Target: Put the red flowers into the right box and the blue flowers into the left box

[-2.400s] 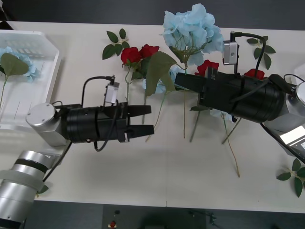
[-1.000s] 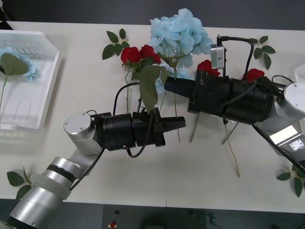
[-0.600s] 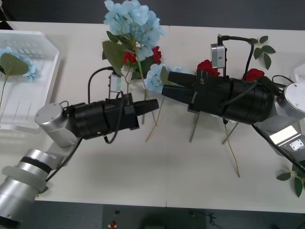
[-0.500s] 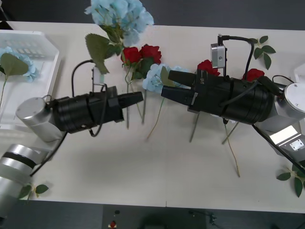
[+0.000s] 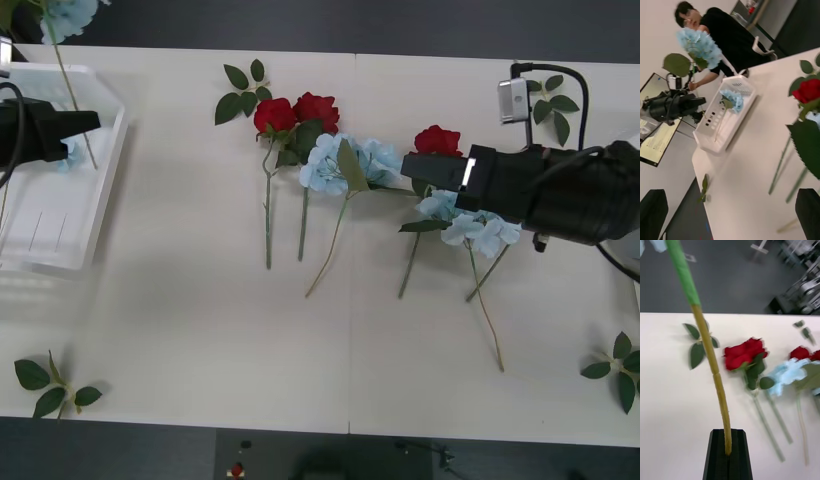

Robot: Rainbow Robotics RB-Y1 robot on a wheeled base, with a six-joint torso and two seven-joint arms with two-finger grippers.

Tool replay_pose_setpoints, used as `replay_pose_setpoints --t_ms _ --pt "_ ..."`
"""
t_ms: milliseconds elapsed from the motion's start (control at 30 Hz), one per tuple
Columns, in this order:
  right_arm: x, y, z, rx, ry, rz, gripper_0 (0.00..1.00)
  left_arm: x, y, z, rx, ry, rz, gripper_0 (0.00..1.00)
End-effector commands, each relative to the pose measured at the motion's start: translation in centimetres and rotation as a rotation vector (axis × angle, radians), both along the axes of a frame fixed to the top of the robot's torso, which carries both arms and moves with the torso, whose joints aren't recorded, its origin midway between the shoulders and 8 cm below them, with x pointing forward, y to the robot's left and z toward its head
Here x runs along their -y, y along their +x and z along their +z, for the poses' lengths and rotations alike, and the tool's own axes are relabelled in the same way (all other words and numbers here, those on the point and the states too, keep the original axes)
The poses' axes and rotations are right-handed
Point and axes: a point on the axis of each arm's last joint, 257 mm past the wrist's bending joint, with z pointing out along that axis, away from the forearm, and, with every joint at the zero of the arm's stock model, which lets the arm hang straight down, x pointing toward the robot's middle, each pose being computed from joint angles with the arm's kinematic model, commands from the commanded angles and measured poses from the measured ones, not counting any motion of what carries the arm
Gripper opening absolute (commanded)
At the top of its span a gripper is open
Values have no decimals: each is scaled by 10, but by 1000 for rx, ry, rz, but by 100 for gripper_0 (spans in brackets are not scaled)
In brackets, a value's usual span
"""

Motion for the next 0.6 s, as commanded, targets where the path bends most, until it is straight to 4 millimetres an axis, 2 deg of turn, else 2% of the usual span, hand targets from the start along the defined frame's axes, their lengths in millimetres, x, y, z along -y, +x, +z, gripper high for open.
replay_pose_setpoints --t_ms 33,67,133,200,267,333,400,500,567,600 --pt "35 7 16 -164 -20 -66 100 -76 0 21 -3 114 150 0" --pt "46 11 15 -218 -22 -94 100 -96 -4 21 -16 141 193 0" --pt "61 14 12 -296 -16 -135 100 -122 -10 21 -25 162 246 0" --pt "86 23 9 -396 -3 -202 100 -157 -24 18 -31 184 308 0" --pt "107 31 3 -470 15 -261 100 -181 -35 14 -39 207 354 0" --pt "123 38 1 -522 34 -305 100 -195 -41 9 -47 227 382 0" --pt "147 51 -4 -587 54 -377 100 -219 -53 3 -65 265 426 0" --pt "172 65 -11 -615 28 -451 100 -236 -62 -2 -81 300 456 1" --pt "190 76 -15 -626 -7 -507 100 -242 -63 -3 -85 329 469 6" --pt "199 82 -19 -635 -27 -537 100 -244 -63 -4 -85 335 474 26"
